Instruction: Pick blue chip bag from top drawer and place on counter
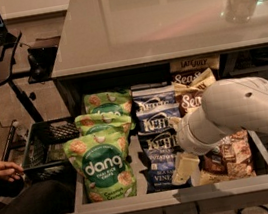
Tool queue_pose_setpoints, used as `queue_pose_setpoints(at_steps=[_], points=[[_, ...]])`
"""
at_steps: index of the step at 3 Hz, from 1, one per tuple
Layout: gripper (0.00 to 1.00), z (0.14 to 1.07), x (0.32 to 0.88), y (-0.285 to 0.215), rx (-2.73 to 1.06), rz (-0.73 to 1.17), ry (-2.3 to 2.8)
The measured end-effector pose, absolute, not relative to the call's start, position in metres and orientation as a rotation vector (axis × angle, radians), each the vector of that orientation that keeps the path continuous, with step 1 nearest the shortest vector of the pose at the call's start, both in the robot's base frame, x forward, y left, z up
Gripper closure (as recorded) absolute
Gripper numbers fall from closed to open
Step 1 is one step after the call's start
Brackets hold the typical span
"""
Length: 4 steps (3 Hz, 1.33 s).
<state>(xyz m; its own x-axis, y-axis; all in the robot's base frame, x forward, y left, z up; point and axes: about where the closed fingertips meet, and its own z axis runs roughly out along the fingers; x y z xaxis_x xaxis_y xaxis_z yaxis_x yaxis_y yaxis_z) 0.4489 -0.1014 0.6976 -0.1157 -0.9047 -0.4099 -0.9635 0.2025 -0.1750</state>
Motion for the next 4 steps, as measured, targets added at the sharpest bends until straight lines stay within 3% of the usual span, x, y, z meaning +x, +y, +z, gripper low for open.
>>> queue_pose_setpoints(at_steps=[2, 4], points=[[0.02, 0.676, 0.463, -0.089, -1.742, 0.184, 2.051], [0.44, 0.653, 0.463, -0.086, -1.709, 0.196, 2.097]])
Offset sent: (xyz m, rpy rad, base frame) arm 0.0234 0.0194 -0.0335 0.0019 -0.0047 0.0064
